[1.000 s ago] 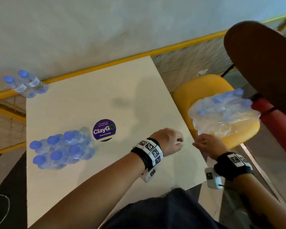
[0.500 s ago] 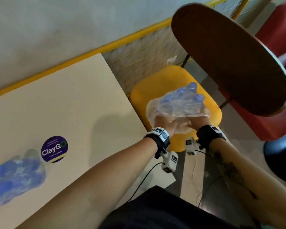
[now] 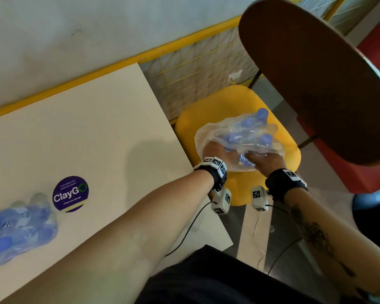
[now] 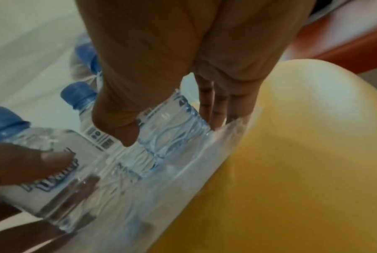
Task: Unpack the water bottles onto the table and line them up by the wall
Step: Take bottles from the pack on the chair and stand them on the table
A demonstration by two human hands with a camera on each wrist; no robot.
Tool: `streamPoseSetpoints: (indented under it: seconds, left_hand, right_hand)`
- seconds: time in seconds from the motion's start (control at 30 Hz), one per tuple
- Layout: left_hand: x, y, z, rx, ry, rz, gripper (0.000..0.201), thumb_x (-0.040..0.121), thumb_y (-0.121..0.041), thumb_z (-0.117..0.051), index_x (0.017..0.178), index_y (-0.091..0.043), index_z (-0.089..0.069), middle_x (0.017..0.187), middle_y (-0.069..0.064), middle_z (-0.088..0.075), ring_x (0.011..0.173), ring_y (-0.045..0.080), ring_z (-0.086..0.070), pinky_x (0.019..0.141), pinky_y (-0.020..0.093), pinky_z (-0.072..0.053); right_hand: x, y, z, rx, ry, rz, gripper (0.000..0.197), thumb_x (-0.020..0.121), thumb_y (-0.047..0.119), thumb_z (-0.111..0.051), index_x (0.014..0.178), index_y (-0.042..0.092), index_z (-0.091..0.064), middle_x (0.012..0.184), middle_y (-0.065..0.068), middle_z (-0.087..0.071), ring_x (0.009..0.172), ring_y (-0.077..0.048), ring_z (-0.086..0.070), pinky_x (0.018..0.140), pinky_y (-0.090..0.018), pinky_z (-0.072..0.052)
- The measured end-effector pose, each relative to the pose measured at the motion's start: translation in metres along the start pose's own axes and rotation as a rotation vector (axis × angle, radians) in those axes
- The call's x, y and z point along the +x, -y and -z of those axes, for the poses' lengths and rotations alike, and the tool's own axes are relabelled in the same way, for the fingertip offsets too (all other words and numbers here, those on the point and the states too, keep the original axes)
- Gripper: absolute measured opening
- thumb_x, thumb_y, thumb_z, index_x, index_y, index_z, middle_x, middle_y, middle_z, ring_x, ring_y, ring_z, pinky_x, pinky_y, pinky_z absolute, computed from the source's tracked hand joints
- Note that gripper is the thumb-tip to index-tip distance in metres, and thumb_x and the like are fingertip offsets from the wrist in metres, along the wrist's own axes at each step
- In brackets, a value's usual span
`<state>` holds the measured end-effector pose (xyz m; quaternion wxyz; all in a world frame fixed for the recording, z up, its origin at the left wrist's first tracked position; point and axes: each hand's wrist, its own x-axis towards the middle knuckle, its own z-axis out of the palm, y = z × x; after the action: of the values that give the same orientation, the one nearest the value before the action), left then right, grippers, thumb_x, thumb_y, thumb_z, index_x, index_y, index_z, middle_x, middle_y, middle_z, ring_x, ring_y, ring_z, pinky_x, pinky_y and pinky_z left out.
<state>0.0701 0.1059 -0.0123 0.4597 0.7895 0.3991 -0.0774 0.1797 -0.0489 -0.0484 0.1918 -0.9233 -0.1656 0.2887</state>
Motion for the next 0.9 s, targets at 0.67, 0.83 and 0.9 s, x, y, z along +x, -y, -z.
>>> streamPoseSetpoints:
  seconds: [0.67, 0.83, 0.9]
  left_hand:
    - [-0.15, 0.112, 0.147, 0.036, 0.154, -0.45, 0.046, 0.072, -0.037, -0.085, 0.1, -0.033, -0.049, 0.089, -0.003, -0.069, 0.08, 0.022, -0.067, 0.074, 0.034, -0.057]
    - [-0.191, 0.203, 0.238, 0.163, -0.094, -0.33, 0.059, 0.062, -0.047, -0.085, 0.109, -0.031, -0.054, 0.096, -0.008, -0.066, 0.084, 0.023, -0.064, 0.079, 0.037, -0.057]
    - [-0.206, 0.24, 0.27, 0.223, -0.188, -0.279, 0.063, 0.062, -0.048, -0.086, 0.115, -0.027, -0.058, 0.105, -0.007, -0.063, 0.091, 0.022, -0.063, 0.082, 0.036, -0.055]
  right_hand:
    - [-0.168, 0.034, -0.022, -0.088, 0.159, 0.28, 0.044, 0.064, 0.019, -0.089, 0.091, 0.04, -0.06, 0.088, 0.009, -0.071, 0.084, -0.017, -0.066, 0.075, -0.032, -0.047]
    - [-0.214, 0.109, -0.086, -0.169, 0.303, 0.433, 0.043, 0.062, 0.041, -0.087, 0.094, 0.04, -0.059, 0.087, 0.02, -0.065, 0.079, 0.0, -0.061, 0.07, -0.017, -0.044]
    - [-0.228, 0.145, -0.118, -0.176, 0.331, 0.522, 0.045, 0.06, 0.042, -0.087, 0.095, 0.038, -0.06, 0.09, 0.019, -0.065, 0.083, -0.004, -0.061, 0.072, -0.019, -0.043]
